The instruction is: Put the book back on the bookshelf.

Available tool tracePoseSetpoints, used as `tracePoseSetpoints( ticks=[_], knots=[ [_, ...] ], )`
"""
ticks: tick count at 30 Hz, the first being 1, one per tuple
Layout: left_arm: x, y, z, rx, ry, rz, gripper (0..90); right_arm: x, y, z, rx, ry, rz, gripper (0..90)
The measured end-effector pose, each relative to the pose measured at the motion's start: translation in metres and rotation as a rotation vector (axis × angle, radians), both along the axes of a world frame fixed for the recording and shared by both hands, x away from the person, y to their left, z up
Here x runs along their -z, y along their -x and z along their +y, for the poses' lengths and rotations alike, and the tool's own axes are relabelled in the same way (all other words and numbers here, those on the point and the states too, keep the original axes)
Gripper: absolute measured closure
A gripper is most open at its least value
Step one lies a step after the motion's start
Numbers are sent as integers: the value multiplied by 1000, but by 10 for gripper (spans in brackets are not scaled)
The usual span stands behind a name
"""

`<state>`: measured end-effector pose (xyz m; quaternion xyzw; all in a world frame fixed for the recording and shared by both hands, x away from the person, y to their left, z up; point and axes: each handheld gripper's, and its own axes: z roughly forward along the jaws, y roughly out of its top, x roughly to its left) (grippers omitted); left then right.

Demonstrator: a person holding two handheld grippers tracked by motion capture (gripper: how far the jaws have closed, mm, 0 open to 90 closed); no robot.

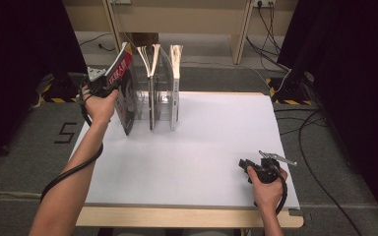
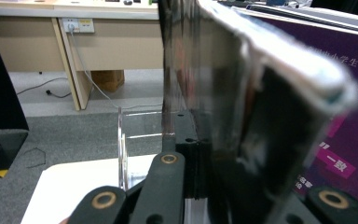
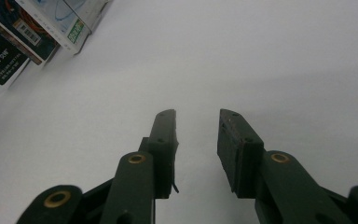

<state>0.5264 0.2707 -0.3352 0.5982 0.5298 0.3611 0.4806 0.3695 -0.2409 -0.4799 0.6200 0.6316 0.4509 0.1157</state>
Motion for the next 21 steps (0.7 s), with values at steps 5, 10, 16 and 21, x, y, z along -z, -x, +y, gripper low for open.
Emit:
tracePoseSetpoints(
  ticks=[5, 10, 16, 21],
  knots=[
    [-1, -1, 0, -10, -4, -32, 867, 0, 0, 0, 0, -1, -2, 678],
    [-3, -4, 0, -19, -27, -48, 867, 0, 0, 0, 4, -7, 2, 680],
    [-1, -9, 3, -37, -27, -70, 867, 0, 0, -1, 1, 3, -3, 682],
    [3, -13, 11, -70, -32, -90, 867, 0, 0, 0, 1, -1, -2, 683]
  ],
)
